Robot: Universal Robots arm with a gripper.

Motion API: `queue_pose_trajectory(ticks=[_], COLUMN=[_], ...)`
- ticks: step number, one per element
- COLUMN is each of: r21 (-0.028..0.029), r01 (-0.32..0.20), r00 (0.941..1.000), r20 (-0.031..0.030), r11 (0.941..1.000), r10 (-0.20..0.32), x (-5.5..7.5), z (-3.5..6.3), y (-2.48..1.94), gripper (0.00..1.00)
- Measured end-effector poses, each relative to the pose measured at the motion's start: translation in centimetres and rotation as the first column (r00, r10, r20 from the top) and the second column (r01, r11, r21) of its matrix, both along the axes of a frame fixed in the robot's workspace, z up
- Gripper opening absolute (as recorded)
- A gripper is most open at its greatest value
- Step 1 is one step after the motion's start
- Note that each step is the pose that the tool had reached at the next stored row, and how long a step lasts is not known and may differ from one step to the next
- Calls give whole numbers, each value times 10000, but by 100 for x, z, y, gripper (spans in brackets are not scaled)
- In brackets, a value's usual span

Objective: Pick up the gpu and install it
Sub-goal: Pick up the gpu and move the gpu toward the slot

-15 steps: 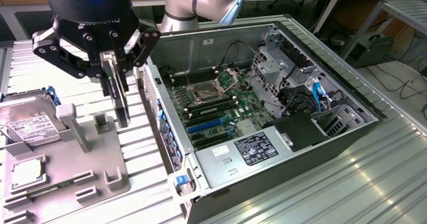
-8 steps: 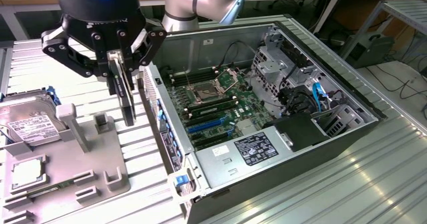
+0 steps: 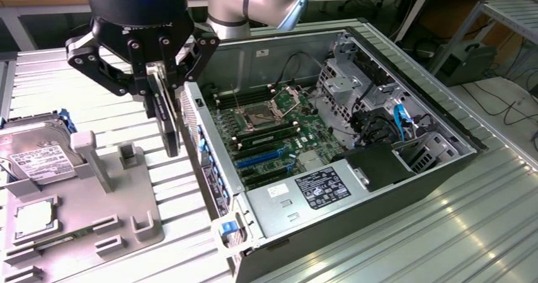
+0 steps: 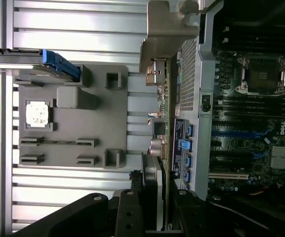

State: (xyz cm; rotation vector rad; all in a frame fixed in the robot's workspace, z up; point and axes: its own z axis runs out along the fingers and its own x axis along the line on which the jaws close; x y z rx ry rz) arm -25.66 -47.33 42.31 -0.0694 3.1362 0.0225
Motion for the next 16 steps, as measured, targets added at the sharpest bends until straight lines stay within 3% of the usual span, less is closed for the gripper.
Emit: queue_pose_trajectory(ticks=[16], r21=[-1], r01=[0], r00=[10000], r20=[-1], r11=[10000], r10=[0], x=[183], z=[0], y=[0], gripper=[28])
